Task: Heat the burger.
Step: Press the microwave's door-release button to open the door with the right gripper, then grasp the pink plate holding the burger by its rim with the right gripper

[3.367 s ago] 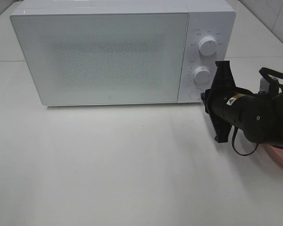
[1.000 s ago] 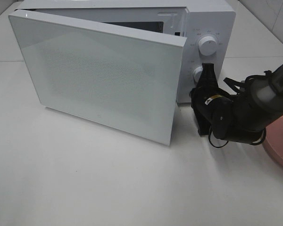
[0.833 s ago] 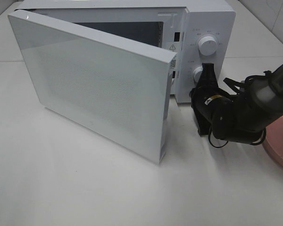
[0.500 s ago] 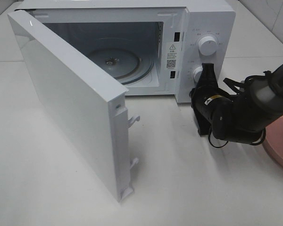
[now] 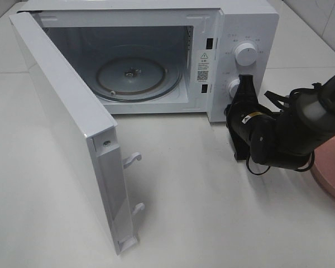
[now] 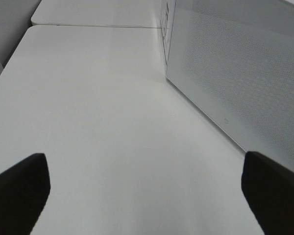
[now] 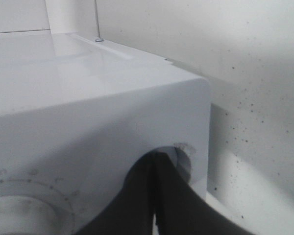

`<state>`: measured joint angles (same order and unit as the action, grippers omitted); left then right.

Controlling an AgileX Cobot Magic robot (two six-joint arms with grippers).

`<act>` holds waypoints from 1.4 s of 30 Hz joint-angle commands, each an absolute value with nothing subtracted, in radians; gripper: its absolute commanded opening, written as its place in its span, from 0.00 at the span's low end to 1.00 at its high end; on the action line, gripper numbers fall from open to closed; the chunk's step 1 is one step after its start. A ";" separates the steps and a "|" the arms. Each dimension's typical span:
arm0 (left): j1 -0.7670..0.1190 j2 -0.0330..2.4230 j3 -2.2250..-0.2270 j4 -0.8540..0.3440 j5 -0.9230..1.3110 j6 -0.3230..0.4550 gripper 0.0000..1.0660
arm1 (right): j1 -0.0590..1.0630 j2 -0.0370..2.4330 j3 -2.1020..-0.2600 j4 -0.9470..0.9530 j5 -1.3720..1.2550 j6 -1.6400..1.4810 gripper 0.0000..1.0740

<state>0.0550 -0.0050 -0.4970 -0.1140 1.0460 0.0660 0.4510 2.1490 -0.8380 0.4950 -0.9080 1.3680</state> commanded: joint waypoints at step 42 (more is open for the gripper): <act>0.055 -0.027 -0.495 -0.116 1.037 0.063 0.94 | 0.436 1.629 -0.647 0.358 -0.203 0.734 0.00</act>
<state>0.0550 -0.0050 -0.4970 -0.1140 1.0460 0.0660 0.4400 1.6550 -0.6500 0.3690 -0.2500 0.8160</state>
